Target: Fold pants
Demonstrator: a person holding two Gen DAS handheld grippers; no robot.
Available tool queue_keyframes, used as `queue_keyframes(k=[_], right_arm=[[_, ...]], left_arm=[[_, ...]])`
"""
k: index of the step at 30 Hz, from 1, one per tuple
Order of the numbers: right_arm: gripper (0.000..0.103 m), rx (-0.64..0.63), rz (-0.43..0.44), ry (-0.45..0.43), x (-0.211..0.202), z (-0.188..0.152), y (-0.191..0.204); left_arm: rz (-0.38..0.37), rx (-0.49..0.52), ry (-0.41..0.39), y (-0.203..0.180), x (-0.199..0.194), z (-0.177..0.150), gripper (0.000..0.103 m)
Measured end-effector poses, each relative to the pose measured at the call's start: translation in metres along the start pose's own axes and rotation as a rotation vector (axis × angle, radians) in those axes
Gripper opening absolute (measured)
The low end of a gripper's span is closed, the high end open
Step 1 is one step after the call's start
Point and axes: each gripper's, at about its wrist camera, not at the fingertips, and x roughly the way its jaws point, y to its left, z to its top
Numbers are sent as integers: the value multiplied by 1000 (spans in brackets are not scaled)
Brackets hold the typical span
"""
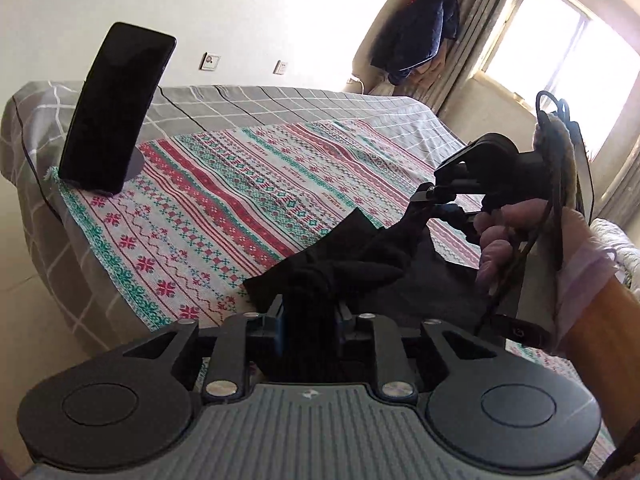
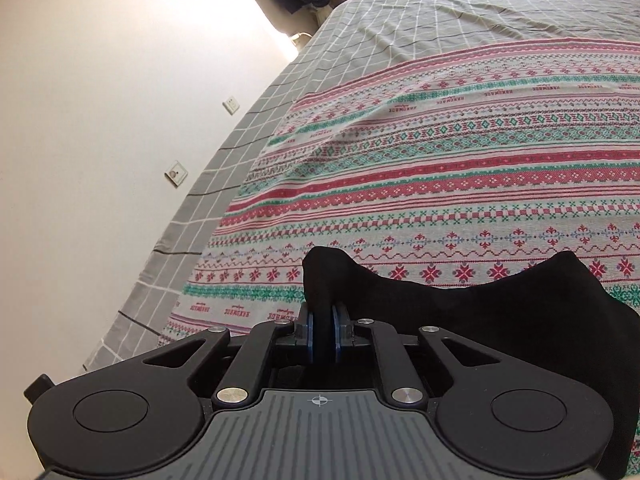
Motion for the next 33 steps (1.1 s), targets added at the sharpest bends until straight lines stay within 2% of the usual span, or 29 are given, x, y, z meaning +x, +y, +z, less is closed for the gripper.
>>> queue_keyframes(k=[1, 2, 3, 5, 8, 13, 20, 25, 30, 33], right_arm=[[19, 8, 18, 6, -1, 0, 0], [26, 15, 43, 6, -4, 0, -1], [38, 17, 58, 3, -9, 0, -2], [55, 5, 67, -6, -21, 1, -4], [56, -24, 76, 2, -41, 1, -14], [67, -38, 63, 9, -80, -10, -53], [78, -51, 53, 38, -130, -45, -124], [82, -20, 79, 74, -144, -76, -163], [84, 14, 139, 93, -140, -94, -185], [84, 37, 187, 93, -132, -100, -191]], left_arm=[[25, 35, -22, -1, 0, 1, 54], [37, 58, -35, -2, -2, 1, 60], [39, 77, -44, -1, -2, 2, 67], [22, 93, -40, -1, -3, 4, 72], [-16, 124, -9, -2, 1, 6, 80], [-81, 166, 54, -8, 11, 4, 92], [-93, 269, 78, -19, 17, -4, 102], [-106, 327, 93, -33, 31, 6, 103], [-136, 409, 130, -41, 66, 34, 103], [-168, 371, 178, -30, 96, 50, 103]])
